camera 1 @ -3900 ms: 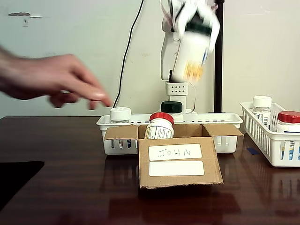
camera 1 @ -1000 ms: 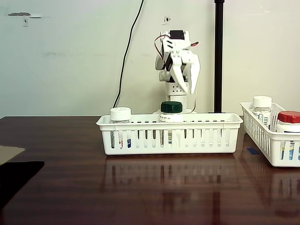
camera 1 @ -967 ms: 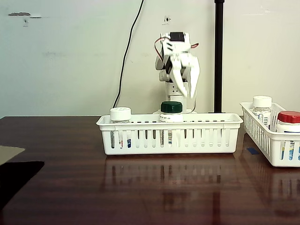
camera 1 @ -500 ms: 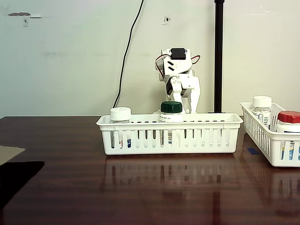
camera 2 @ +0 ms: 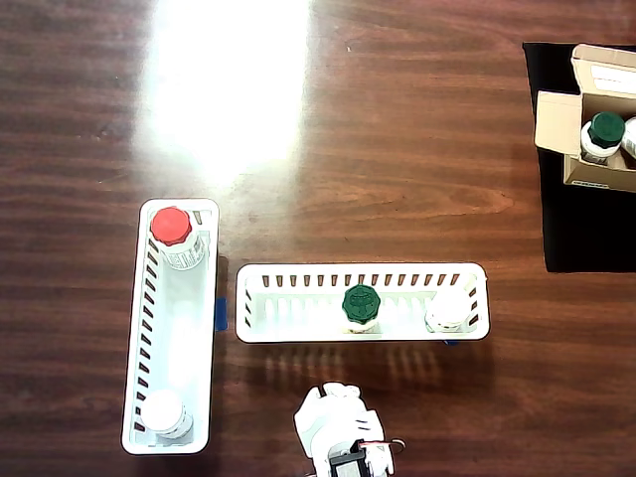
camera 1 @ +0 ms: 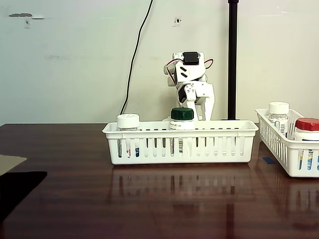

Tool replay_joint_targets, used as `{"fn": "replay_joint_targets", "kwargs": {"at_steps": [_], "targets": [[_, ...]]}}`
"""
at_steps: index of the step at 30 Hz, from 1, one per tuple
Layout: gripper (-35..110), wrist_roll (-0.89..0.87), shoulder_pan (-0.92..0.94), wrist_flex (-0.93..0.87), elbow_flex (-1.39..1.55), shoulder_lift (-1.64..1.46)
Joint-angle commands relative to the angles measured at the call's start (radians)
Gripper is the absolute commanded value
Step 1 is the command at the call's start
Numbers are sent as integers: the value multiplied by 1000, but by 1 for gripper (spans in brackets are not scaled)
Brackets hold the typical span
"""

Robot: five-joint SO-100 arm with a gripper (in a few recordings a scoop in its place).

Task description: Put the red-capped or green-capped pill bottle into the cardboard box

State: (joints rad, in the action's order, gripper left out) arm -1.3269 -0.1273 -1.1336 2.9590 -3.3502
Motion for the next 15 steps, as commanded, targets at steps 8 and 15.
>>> {"fn": "replay_joint_targets", "kwargs": {"at_steps": [8, 15], "targets": [[1, 307, -66, -9, 2, -84], [1, 477, -66, -9, 2, -84]]}}
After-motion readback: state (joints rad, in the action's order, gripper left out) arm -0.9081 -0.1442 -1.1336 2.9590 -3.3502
